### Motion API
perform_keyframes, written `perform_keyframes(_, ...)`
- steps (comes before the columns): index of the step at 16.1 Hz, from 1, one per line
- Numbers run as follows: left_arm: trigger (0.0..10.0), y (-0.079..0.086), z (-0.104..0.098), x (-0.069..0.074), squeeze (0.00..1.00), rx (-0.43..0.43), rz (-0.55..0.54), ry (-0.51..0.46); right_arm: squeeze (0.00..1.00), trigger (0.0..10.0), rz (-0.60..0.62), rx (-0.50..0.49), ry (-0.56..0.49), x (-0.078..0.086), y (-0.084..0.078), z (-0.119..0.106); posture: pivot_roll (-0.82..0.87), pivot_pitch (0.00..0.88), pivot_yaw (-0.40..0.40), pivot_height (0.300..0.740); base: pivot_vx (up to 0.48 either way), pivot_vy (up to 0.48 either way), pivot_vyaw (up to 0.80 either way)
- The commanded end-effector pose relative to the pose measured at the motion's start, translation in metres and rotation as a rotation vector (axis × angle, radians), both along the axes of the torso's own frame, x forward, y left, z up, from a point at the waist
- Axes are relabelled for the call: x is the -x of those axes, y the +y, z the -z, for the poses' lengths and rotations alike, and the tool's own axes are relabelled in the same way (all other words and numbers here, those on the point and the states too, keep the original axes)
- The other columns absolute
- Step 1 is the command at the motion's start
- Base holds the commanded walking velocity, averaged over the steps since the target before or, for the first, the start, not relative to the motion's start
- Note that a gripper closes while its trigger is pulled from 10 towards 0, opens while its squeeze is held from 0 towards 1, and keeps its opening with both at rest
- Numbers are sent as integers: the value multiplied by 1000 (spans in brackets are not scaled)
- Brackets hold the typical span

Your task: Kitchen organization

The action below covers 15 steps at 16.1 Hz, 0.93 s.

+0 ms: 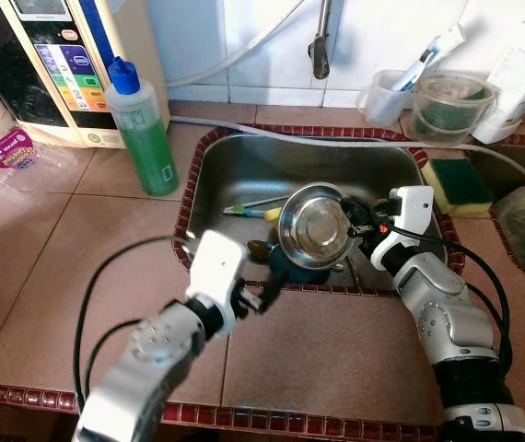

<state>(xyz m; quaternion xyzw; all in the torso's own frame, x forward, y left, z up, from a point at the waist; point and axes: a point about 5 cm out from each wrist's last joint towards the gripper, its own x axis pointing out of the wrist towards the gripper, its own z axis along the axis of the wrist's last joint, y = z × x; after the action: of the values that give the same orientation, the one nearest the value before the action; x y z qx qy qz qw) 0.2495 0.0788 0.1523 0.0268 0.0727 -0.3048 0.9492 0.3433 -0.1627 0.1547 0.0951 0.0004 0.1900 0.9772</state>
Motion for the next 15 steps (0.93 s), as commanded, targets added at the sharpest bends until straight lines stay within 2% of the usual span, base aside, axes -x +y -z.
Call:
perform_keyframes(1,10000,-1,5,1,0,-26,-22,-12,0,10000,-9,-13,0,2,1,3,-116,210,26,740,0,0,0)
perform_keyframes(2,10000,-3,8,0,0,-58,-28,-31,0,10000,-9,-14,5,4,2,5,-119,208,27,740,0,0,0)
perform_keyframes(4,10000,-4,8,-1,0,-53,-23,-33,0,10000,-8,-17,8,5,2,7,-126,207,31,740,0,0,0)
perform_keyframes(5,10000,-4,8,-3,0,-50,-24,-37,325,10000,-8,-22,12,5,1,8,-129,205,33,740,0,0,0)
perform_keyframes(6,10000,-4,8,-4,0,-48,-25,-40,855,10000,-4,-27,15,6,1,8,-130,204,34,740,0,0,0)
perform_keyframes(7,10000,-5,7,-5,0,-37,-21,-42,1000,10000,-4,-28,17,7,0,9,-130,203,37,740,0,0,0)
perform_keyframes(12,10000,-3,4,-7,0,-32,-29,-67,1000,10000,28,-20,-2,4,-2,8,-123,201,42,740,0,0,0)
perform_keyframes(15,10000,0,1,-11,0,-34,-48,-84,1000,10000,39,43,-20,2,-1,8,-118,196,44,740,0,0,0)
